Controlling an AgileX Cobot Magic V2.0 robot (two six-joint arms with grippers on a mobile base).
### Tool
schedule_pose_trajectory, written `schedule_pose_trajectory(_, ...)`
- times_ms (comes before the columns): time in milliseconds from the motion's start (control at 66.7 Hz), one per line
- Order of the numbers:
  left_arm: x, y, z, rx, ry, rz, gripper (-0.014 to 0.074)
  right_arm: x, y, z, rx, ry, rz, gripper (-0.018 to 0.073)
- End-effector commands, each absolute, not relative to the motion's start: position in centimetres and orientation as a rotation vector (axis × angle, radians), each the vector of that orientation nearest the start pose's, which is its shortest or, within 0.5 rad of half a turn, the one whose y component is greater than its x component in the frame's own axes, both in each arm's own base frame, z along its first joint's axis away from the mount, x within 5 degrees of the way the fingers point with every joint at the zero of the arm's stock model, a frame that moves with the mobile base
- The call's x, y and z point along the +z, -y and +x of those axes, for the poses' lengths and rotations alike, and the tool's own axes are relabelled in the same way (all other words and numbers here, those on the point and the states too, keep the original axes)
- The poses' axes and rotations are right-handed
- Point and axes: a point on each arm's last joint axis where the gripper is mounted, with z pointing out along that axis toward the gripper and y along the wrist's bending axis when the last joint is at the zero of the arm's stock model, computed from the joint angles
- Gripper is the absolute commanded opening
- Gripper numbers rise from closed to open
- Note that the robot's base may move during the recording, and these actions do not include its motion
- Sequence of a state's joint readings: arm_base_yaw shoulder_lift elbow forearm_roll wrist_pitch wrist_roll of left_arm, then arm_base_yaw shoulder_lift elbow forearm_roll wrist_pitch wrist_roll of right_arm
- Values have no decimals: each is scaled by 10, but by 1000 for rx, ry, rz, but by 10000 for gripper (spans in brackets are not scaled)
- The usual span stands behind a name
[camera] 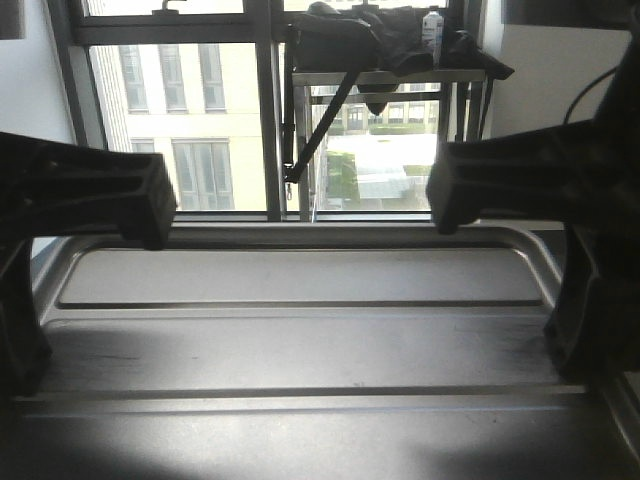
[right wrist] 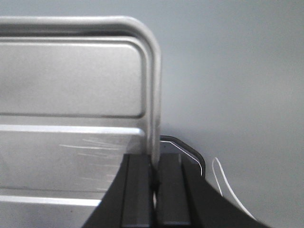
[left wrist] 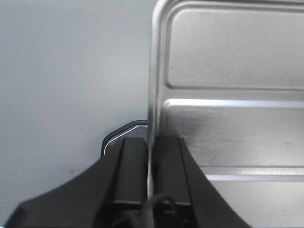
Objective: Grab silver tray and place in blue box
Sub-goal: 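Hold the tray level in both grippers while the base turns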
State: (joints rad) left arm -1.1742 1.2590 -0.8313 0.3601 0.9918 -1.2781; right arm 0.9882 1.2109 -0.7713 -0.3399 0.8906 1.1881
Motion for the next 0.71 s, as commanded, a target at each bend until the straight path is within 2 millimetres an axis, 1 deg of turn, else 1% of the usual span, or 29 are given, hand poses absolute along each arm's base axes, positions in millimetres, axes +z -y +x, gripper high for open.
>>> schedule_pose_trajectory(0, 270, 190, 109, -217, -2704, 79, -8, 266, -163, 139, 252, -2653, 16, 60)
schedule_pose_trajectory(690, 270, 190, 109, -217, -2704, 79, -8, 266, -163, 139, 254, -2653, 15, 60)
